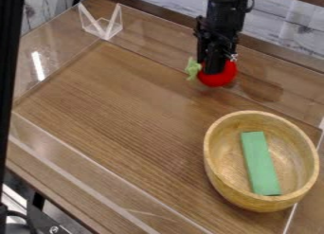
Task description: Move the red fruit to the right side of the table
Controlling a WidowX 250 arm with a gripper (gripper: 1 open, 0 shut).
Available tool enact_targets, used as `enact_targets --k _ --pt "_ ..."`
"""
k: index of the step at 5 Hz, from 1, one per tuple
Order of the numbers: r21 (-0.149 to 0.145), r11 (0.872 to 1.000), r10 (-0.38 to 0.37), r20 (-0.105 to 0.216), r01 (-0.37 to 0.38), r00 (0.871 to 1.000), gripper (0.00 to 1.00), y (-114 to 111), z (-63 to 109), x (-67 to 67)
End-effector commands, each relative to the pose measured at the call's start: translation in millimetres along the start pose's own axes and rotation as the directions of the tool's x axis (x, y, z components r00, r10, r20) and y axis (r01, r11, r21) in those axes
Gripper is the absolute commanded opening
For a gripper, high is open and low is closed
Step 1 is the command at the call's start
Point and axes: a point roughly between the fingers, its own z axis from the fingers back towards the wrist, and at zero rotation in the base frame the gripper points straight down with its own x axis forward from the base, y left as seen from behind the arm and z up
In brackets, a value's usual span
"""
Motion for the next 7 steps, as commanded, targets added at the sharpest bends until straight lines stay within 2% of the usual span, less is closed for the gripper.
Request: enact_targets --k 1,2,3,4,5,6,7 --pt "0.044 0.999 0.014 0.083 -0.018 0.996 1.00 -5.5 42.0 4.6" --pt "0.028 0.999 0.021 0.080 -0.023 0.997 1.00 -7.5 38.7 3.8" --pt "0.034 0.999 0.035 0.095 -0.039 0.995 1.00 -9.0 44.6 1.5" --pt "0.049 0.999 0.011 0.107 -0.016 0.994 1.00 -11.6 60.4 -2.8" --pt "0.058 0.998 -0.025 0.106 0.018 0.994 1.00 -13.3 69.4 -2.1" --pt "0.064 0.995 -0.080 0.091 0.075 0.993 1.00 -18.4 67.6 1.9" --pt "0.059 0.995 -0.080 0.086 0.075 0.993 1.00 -20.8 60.8 -6.8"
